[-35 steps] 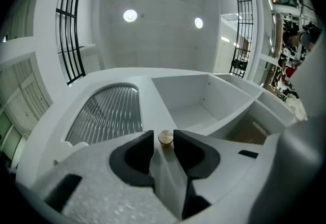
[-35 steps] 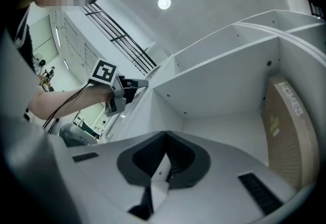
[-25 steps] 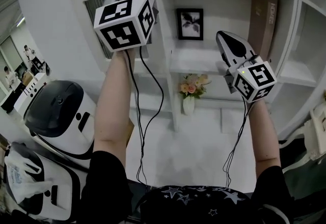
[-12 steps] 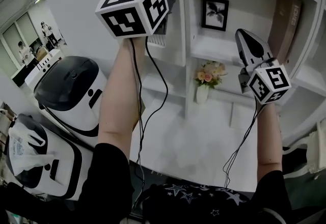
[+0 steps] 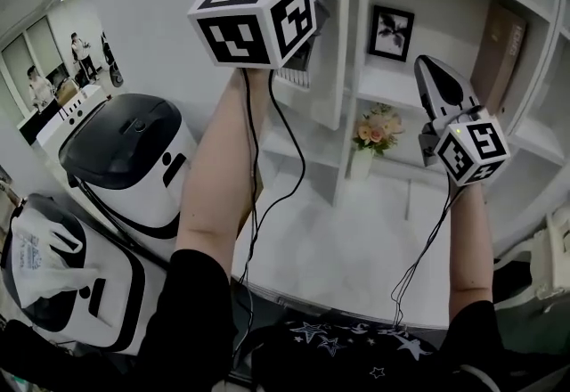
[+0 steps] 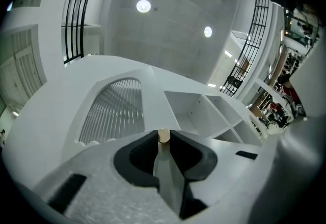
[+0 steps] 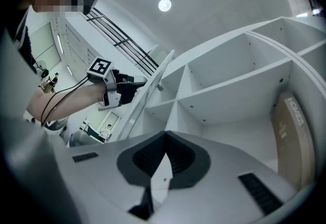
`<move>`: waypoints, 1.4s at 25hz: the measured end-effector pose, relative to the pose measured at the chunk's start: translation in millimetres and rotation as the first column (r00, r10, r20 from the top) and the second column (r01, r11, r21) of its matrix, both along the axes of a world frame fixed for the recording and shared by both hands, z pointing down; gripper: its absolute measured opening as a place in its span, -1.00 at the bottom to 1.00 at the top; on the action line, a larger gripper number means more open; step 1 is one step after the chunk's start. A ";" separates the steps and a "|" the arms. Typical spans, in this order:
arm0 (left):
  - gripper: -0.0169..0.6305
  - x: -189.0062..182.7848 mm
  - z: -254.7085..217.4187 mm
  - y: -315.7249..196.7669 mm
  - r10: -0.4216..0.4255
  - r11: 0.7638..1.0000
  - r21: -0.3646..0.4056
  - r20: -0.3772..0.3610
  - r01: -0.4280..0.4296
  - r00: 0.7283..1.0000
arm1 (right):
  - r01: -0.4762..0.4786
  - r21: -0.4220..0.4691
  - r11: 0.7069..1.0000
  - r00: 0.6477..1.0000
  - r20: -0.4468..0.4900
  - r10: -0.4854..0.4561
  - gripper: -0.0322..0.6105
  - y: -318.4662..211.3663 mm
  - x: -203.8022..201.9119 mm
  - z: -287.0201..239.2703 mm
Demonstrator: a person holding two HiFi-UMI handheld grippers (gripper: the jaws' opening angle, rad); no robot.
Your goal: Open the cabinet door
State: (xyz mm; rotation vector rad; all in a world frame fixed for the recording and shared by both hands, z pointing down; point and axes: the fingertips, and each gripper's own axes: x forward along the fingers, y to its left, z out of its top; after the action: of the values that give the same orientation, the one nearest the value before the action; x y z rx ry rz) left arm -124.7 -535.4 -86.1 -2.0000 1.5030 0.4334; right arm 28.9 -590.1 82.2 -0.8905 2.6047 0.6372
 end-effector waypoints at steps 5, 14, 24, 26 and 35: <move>-0.70 -9.0 -1.1 23.1 0.063 0.998 0.001 0.009 -0.063 0.998 | -0.039 0.001 0.999 0.999 -0.005 0.039 -0.88 25.8 -15.3 0.6; -0.70 -32.7 -1.3 60.9 0.183 0.983 0.011 0.021 -0.184 0.983 | -0.107 0.033 0.994 0.994 0.000 0.107 -0.88 69.7 -45.4 -9.0; -0.67 -88.1 -0.2 115.4 0.290 0.956 0.046 0.014 -0.290 0.957 | -0.149 0.048 0.988 0.989 -0.002 0.149 -0.88 109.3 -93.3 -5.9; -0.66 -102.8 1.0 125.3 0.299 0.953 0.048 0.009 -0.299 0.954 | -0.150 0.048 0.988 0.989 -0.001 0.150 -0.88 118.4 -105.0 -3.9; -0.64 -171.8 0.0 155.8 0.339 0.940 0.034 -0.014 -0.338 0.941 | -0.154 0.036 0.987 0.988 0.022 0.153 -0.88 153.1 -155.6 8.2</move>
State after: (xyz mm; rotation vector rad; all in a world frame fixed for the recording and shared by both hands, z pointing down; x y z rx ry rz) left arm -296.5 -379.7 -86.1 -2.2414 1.1528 0.6130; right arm -126.7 -437.0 90.4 -1.0873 2.5158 0.7116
